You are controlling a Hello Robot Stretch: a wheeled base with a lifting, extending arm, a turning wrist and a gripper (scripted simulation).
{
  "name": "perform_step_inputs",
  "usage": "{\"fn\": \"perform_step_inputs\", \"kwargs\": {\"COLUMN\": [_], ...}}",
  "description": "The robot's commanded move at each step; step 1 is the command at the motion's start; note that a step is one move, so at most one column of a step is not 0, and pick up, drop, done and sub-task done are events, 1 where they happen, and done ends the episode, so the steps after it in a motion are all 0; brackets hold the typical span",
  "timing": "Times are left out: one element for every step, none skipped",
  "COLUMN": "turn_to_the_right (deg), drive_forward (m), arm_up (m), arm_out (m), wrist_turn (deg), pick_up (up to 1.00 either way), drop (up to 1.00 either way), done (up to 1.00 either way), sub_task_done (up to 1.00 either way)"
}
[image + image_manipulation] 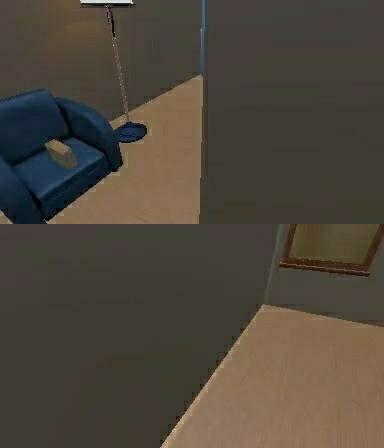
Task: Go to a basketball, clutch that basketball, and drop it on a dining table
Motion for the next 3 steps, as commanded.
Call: {"fn": "perform_step_inputs", "kwargs": {"turn_to_the_right": [-45.0,-27.0,0.0], "drive_forward": [0.00,0.00,1.00], "arm_up": [0.00,0.00,0.00], "arm_out": [0.00,0.00,0.00], "wrist_turn": [0.0,0.0,0.0], "pick_up": [0.00,0.00,0.00], "drop": [0.00,0.00,0.00], "done": [0.00,0.00,0.00], "sub_task_done": [0.00,0.00,0.00]}}
